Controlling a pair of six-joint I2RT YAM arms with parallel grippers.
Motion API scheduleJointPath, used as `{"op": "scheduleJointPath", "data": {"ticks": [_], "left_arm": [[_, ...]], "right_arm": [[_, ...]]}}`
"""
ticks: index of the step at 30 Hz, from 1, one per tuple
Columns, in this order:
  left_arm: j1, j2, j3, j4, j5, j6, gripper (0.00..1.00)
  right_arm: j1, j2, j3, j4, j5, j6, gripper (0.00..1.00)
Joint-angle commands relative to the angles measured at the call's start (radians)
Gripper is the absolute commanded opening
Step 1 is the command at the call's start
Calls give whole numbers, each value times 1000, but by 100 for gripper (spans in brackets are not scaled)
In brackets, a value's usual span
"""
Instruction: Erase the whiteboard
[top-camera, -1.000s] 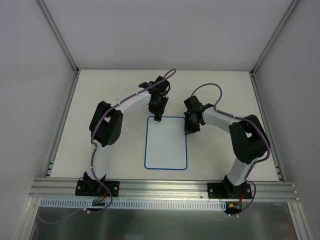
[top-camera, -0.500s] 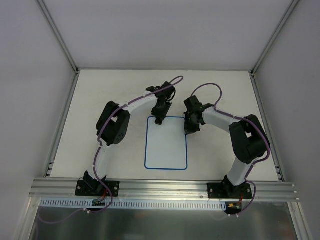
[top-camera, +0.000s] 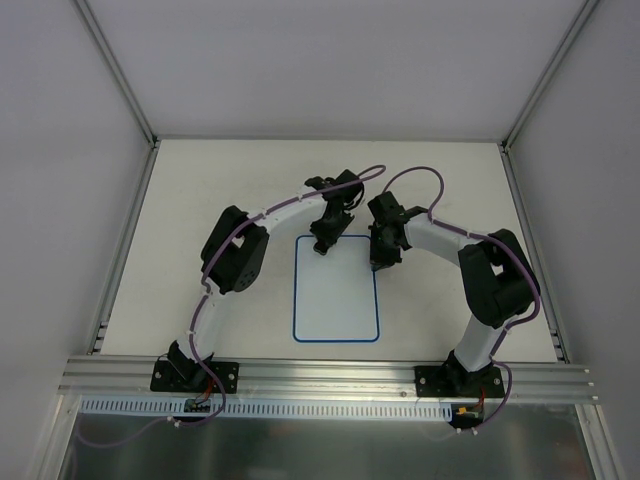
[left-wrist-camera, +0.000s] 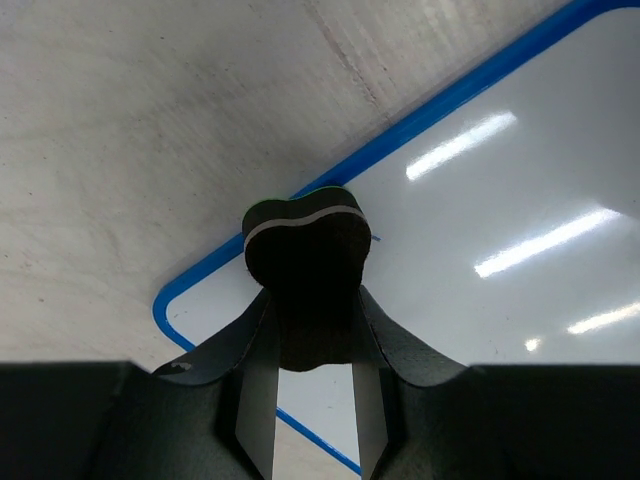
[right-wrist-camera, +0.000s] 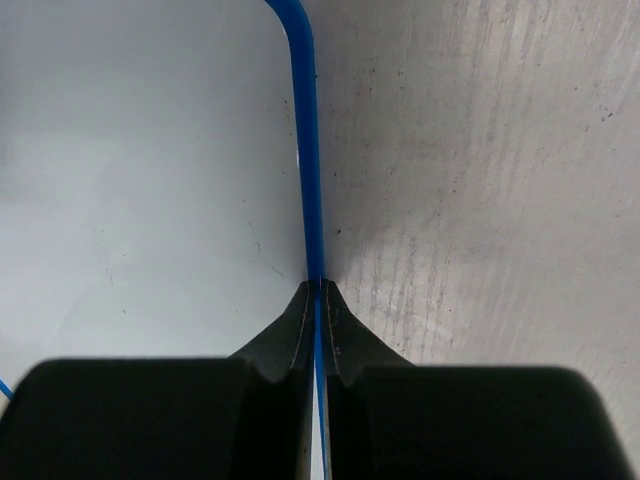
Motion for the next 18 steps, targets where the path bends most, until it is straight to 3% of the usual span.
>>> {"op": "scheduleJointPath", "data": {"ticks": [1, 11, 18], "left_arm": [[-41, 53, 6, -122, 78, 56, 0], [-73, 45, 13, -155, 122, 98, 0], [-38, 7, -22, -162, 26, 52, 0]], "right_arm": [[10, 49, -17, -64, 65, -18, 0], [14, 46, -16, -63, 70, -16, 0], [14, 43, -23, -63, 72, -13, 0]]}}
